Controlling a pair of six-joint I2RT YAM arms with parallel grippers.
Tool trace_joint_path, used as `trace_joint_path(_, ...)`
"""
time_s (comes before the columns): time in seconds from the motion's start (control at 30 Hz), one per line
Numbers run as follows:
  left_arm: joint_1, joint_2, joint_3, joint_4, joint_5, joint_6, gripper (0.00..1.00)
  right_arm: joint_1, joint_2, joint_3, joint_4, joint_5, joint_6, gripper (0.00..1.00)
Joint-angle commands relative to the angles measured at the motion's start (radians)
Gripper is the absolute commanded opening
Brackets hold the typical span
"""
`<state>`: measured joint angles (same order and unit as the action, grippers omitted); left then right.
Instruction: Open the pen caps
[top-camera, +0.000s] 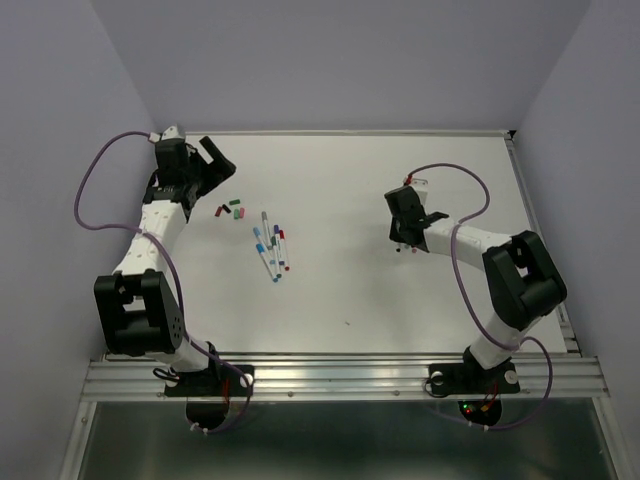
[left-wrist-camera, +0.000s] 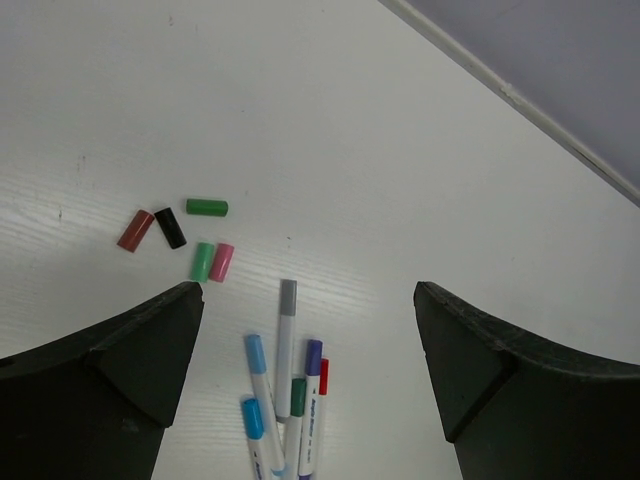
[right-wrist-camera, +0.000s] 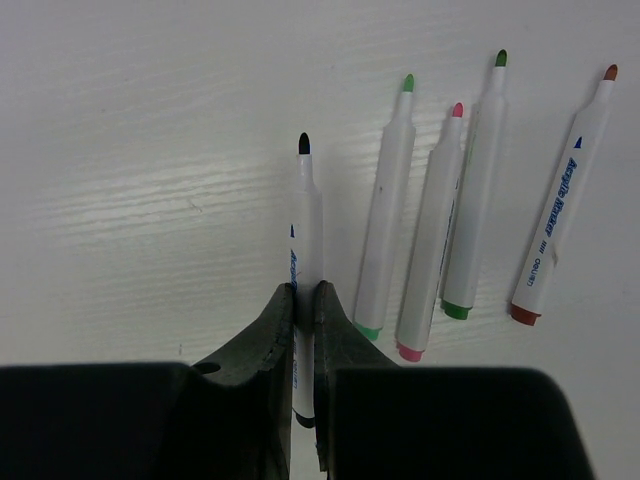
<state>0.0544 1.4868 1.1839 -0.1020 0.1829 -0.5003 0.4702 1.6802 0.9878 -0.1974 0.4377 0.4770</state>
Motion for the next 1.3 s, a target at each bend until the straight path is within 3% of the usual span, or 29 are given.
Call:
trace_joint_path(0.0,0.004,-0.037,-0.020,0.016,0.001,0.020,0.99,-0.021,0.026,0.058,0.001,0.065,0.020,0.06)
trace_joint_path(0.13,0.004,-0.033,-0.021,0.016,0.001,0.022,0.99,-0.021,0.055,0.078,-0.011,0.078,0.017,0.10)
trace_joint_path(0.4,0.004,-0.033,-0.024,0.015,0.001,0.022,0.99,-0.021,0.047,0.104,-0.036,0.076,0.015,0.38)
trace_joint_path(0.53,0.004,-0.034,-0.026,0.015,0.003,0.023,0.99,-0.021,0.024,0.110,-0.036,0.061,0.006,0.43)
trace_joint_path(0.63,0.004,-0.036,-0.026,0.016,0.004,0.022,0.99,-0.021,0.004,0.115,-0.043,0.062,0.002,0.54)
trace_joint_path(0.7,0.004,-0.039,-0.026,0.015,0.006,0.020,0.99,-0.021,-0.011,0.124,-0.043,-0.005,-0.032,0.69)
trace_joint_path(0.77,0.004,-0.040,-0.024,0.015,0.004,0.022,0.99,-0.021,-0.016,0.138,-0.042,-0.075,-0.069,0.94)
trace_joint_path(0.8,0.004,-0.040,-0.026,0.015,0.004,0.020,0.99,-0.009,-0.010,0.147,-0.045,-0.102,-0.089,1.00)
trace_joint_path(0.93,0.004,-0.039,-0.023,0.016,0.003,0.020,0.99,0.103,0.022,0.193,-0.048,-0.099,-0.144,1.00)
trace_joint_path(1.03,0.004,-0.042,-0.024,0.015,0.003,0.019,0.99,0.156,0.070,0.229,-0.013,-0.235,-0.153,1.00)
trace_joint_path(1.27,0.005,-0.049,-0.038,0.010,-0.002,0.019,0.99,0.286,0.240,0.389,0.009,-0.304,-0.150,1.00)
